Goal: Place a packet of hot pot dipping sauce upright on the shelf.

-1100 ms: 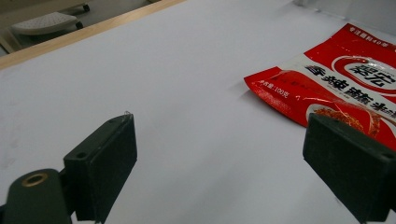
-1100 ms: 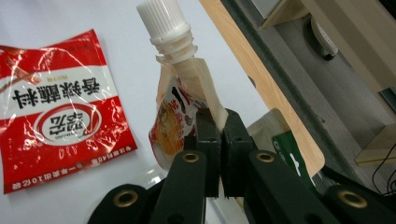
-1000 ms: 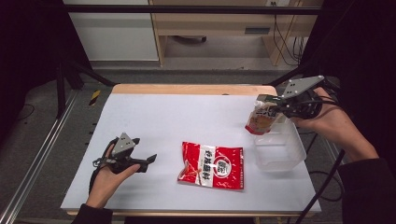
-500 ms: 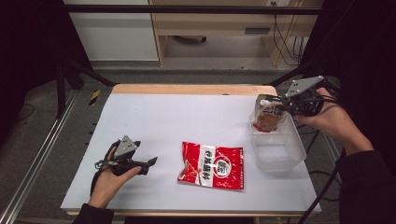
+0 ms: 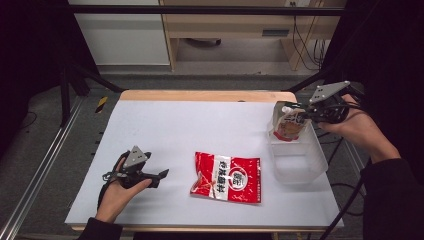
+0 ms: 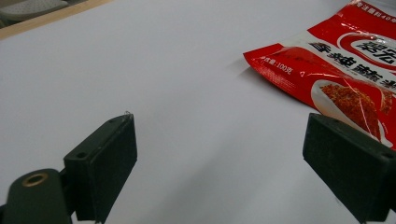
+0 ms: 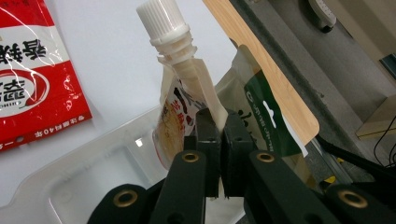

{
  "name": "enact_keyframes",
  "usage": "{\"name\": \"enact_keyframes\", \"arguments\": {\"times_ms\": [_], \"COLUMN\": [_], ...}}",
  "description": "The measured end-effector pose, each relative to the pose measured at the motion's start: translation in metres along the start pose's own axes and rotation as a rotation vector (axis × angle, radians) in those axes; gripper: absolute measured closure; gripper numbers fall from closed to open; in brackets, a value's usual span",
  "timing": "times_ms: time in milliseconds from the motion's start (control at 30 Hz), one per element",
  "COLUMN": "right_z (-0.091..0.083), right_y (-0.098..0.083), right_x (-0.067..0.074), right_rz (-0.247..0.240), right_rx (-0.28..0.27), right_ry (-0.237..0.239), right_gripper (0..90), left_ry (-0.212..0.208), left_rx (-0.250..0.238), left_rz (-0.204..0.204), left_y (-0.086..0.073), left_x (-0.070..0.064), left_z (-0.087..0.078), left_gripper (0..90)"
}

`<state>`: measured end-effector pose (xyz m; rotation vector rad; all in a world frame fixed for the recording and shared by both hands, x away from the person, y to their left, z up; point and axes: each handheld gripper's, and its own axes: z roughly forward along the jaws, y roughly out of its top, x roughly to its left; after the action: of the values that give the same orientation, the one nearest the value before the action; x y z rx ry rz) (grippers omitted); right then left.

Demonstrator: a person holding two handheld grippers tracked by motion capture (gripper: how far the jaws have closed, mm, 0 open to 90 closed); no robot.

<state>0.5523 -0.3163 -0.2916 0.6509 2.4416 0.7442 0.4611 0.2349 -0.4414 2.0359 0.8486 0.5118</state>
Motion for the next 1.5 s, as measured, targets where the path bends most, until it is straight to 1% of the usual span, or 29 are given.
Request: {"name": "enact_keyframes", "arguments": {"times_ms": [100, 167, 267, 300, 467, 567, 700, 800, 967, 1000, 1367, 1467, 1500], "right_z": [0.0, 0.001, 0.004, 0.006, 0.015, 0.02, 0.025, 0.028, 0.03, 0.03, 0.034, 0.035, 0.035], "right_y": [-0.004, -0.005, -0.007, -0.008, -0.011, -0.012, -0.016, -0.017, -0.018, -0.019, -0.022, -0.024, -0.024], "right_x": [0.001, 0.001, 0.002, 0.002, 0.003, 0.005, 0.007, 0.008, 0.008, 0.008, 0.009, 0.009, 0.009], "right_rz": [0.009, 0.005, 0.006, 0.015, 0.014, 0.022, 0.025, 0.03, 0.028, 0.03, 0.037, 0.038, 0.038], "right_rx": [-0.003, -0.003, 0.007, 0.008, 0.023, 0.032, 0.032, 0.037, 0.046, 0.05, 0.053, 0.057, 0.067], "right_ry": [0.006, 0.006, 0.013, 0.014, 0.029, 0.033, 0.046, 0.045, 0.051, 0.047, 0.053, 0.056, 0.05], "right_gripper": [88.1, 88.1, 88.1, 88.1, 88.0, 88.0, 88.0, 87.9, 87.9, 87.9, 87.6, 87.4, 87.4], "left_ry": [0.001, -0.001, -0.002, -0.002, -0.008, -0.01, -0.01, -0.01, -0.012, -0.012, -0.014, -0.013, -0.014], "left_rx": [0.0, 0.001, 0.004, 0.004, 0.008, 0.012, 0.012, 0.012, 0.015, 0.014, 0.014, 0.014, 0.013], "left_rz": [0.001, 0.002, 0.005, 0.005, 0.008, 0.01, 0.011, 0.011, 0.011, 0.011, 0.012, 0.011, 0.011], "left_y": [0.0, 0.0, 0.0, 0.0, 0.0, 0.0, 0.0, 0.0, 0.0, 0.0, 0.0, 0.0, 0.0], "left_x": [-0.001, -0.001, -0.001, -0.001, -0.002, -0.002, -0.002, -0.002, -0.003, -0.003, -0.003, -0.003, -0.003], "left_z": [0.0, 0.0, 0.001, 0.001, 0.001, 0.002, 0.002, 0.002, 0.003, 0.003, 0.003, 0.003, 0.003], "left_gripper": [10.0, 10.1, 10.1, 10.1, 10.1, 10.1, 10.1, 10.1, 10.1, 10.1, 10.1, 10.1, 10.1]}}
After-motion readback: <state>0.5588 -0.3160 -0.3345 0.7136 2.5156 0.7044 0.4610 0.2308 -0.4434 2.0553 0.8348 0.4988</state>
